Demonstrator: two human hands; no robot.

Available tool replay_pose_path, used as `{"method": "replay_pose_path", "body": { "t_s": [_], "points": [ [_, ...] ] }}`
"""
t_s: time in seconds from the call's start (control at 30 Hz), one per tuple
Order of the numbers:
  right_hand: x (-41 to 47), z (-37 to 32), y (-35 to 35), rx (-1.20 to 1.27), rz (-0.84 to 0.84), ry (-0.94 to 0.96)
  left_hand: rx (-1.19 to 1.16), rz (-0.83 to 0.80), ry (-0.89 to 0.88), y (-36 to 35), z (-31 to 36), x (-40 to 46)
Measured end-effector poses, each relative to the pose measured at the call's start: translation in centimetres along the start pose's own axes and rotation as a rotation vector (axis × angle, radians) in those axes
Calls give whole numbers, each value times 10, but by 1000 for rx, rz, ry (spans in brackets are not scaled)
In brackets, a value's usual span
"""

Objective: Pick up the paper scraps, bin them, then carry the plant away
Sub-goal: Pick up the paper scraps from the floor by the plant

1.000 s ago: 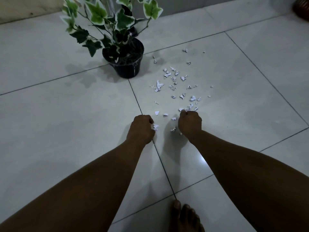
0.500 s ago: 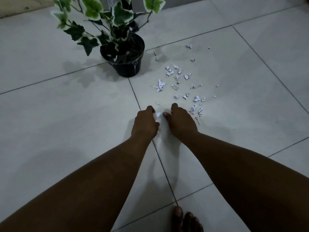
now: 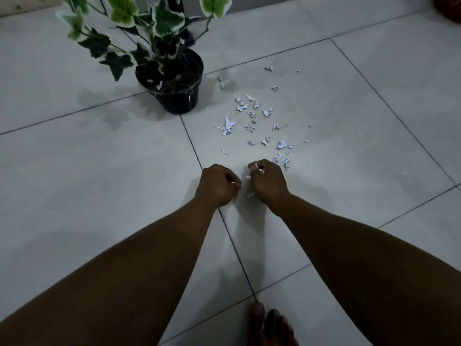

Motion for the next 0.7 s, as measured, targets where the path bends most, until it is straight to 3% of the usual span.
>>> {"method": "replay_pose_path", "body": {
  "t_s": [0.17,0.23,0.5,0.7],
  "points": [
    [-19,25,-8,429,-63,-370,-312,-10,-56,1,27,-19],
    [-28,27,-14,526,-90,-441,-311,7,-23,3,30,-24],
    [-41,20,-12,318,-124,-383,-91,24,-52,13,34,-34],
    [-40,32,3,372,-104,-454,-88,-164,-107,8,20,-42]
  ]
}}
Point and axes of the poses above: each hand's wrist, its own x-axis towards the middle knuckle, its own y-axis out of the back of the hand, z = x × y, the point moved 9 cm from there along x, towards the middle knuckle, and after that the axes turned 4 degrees about x, right-handed, at the moved point
